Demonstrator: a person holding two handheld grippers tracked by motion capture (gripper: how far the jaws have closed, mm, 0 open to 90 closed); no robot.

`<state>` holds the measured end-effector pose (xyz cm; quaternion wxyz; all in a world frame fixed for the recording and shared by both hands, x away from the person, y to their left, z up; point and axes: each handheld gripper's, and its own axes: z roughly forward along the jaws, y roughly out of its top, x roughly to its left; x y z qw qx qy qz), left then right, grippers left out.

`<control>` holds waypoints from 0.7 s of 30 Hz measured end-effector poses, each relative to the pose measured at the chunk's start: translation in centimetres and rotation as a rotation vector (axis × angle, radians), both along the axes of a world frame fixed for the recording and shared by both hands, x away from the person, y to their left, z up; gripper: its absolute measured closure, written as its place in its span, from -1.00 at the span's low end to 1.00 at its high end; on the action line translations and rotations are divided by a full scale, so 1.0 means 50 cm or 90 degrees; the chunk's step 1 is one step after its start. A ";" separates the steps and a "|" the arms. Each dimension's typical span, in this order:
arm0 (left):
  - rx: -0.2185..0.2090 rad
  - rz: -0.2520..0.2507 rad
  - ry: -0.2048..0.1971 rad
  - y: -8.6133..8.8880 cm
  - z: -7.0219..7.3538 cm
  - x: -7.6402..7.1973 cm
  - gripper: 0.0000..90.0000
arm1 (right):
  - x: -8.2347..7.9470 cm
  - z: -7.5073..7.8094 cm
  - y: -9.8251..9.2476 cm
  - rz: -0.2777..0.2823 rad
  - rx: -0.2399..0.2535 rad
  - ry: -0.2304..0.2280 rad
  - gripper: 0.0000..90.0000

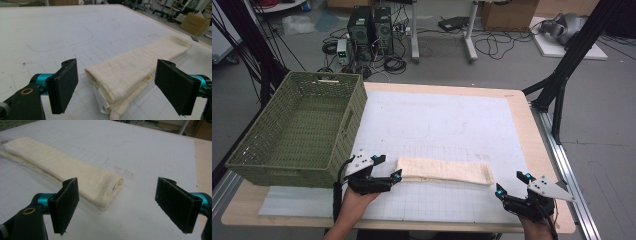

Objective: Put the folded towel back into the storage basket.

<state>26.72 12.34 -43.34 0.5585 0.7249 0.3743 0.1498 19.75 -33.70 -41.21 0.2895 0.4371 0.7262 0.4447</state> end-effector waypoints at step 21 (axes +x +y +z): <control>0.050 0.011 0.086 -0.022 -0.022 0.027 -0.35 | 0.004 -0.005 0.004 0.003 -0.004 0.010 -0.60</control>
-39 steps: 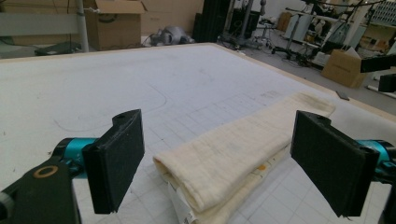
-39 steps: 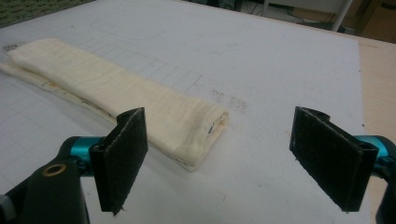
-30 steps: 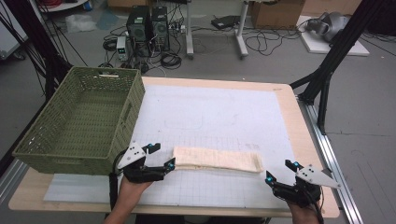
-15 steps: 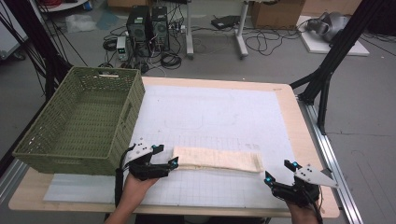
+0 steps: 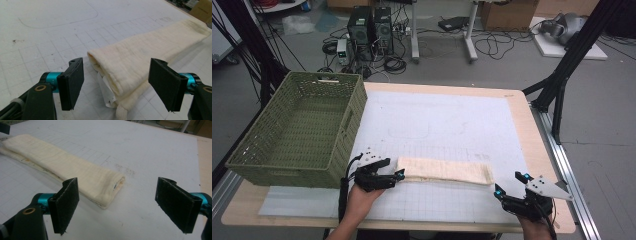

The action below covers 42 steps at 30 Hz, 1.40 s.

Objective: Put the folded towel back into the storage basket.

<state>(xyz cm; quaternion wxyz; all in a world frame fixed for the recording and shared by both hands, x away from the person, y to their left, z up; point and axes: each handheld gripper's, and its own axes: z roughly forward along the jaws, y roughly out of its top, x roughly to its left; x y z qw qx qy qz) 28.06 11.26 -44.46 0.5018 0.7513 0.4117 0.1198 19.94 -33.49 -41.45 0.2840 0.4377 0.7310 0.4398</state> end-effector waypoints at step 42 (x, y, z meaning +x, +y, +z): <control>0.064 -0.064 0.018 -0.034 -0.012 -0.005 0.74 | 0.026 -0.018 0.011 -0.010 -0.001 0.026 -0.59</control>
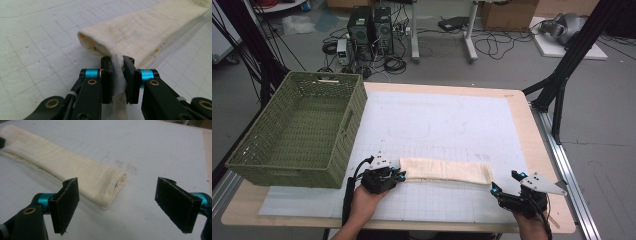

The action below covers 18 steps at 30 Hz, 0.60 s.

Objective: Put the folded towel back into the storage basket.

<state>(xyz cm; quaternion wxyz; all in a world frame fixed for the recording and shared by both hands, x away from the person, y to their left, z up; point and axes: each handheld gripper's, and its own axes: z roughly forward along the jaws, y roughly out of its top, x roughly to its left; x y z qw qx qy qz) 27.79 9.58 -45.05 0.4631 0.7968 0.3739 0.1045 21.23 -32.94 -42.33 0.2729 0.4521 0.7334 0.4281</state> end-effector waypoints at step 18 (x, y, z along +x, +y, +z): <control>-0.015 -0.003 -0.030 0.008 0.004 -0.011 0.77 | 0.064 -0.042 0.043 0.023 -0.019 0.073 -0.33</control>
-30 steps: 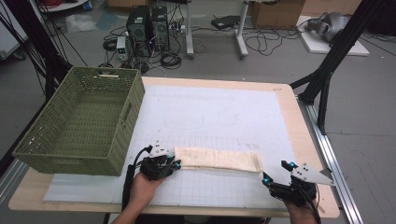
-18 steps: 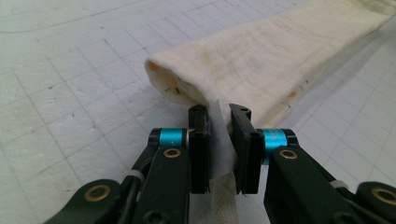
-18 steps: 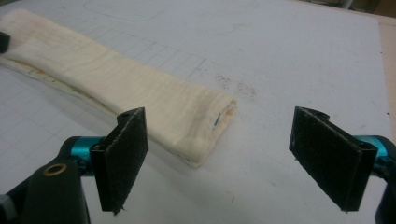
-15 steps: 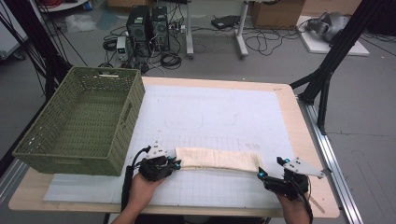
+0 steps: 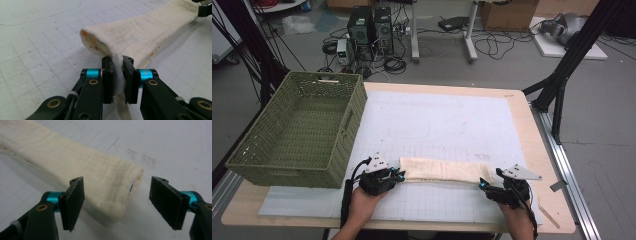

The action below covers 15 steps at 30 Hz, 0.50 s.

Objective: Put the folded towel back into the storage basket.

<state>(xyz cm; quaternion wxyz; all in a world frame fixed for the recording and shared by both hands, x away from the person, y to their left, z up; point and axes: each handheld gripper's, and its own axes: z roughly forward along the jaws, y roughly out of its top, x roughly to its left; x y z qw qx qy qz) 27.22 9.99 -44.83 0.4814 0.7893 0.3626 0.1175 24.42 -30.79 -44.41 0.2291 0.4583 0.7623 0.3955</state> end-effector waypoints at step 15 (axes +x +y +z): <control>0.000 0.004 -0.007 0.003 0.001 -0.002 0.77 | 0.011 -0.015 0.007 0.007 -0.007 0.047 -0.16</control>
